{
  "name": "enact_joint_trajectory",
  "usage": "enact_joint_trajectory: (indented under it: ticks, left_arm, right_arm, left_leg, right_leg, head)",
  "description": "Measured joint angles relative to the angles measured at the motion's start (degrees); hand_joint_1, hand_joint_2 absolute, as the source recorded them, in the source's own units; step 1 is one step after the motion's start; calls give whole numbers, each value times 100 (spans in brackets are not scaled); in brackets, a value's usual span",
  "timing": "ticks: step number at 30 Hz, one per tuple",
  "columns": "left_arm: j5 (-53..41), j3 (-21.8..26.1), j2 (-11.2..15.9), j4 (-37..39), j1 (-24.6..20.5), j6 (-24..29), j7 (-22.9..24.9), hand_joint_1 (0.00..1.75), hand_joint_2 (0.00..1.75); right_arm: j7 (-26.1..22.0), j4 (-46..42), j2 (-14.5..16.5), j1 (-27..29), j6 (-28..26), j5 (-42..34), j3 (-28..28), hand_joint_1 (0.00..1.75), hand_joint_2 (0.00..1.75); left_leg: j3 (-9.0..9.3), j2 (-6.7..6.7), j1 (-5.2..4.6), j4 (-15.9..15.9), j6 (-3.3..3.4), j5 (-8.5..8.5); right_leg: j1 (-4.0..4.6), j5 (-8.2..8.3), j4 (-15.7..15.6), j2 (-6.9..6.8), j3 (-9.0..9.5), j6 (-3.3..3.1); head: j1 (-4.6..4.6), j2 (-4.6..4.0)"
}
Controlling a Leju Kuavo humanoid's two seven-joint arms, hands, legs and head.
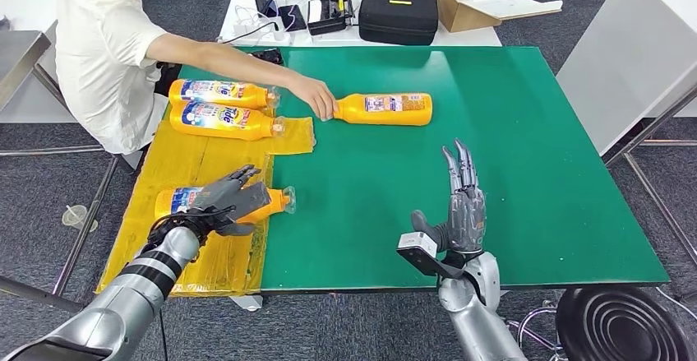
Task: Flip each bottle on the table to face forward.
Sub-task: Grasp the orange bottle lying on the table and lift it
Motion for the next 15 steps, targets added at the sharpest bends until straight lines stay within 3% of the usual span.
enact_joint_trajectory:
  ticks: [6,10,15]
  left_arm:
    - [462,5,-1,-405,222,-142,-264,0,175]
    - [969,-18,30,-1240,638,105,-316,0,175]
    - [1440,-60,20,-2739,1434,904,-535,0,175]
  right_arm:
    - [0,65,-66,-1,0,153,-7,0,0]
    - [101,334,-141,-44,0,524,-77,0,175]
    - [630,730,-352,-70,0,1178,-154,0,175]
  left_leg:
    - [-1,2,0,0,0,0]
    - [-2,2,-1,0,0,-1]
    - [-6,-1,-2,1,1,-3]
  right_leg:
    - [0,0,0,1,-2,0]
    - [0,0,-1,1,-3,0]
    - [-1,-2,-2,0,-6,1]
  head:
    - [-1,0]
    - [-1,0]
    - [-2,0]
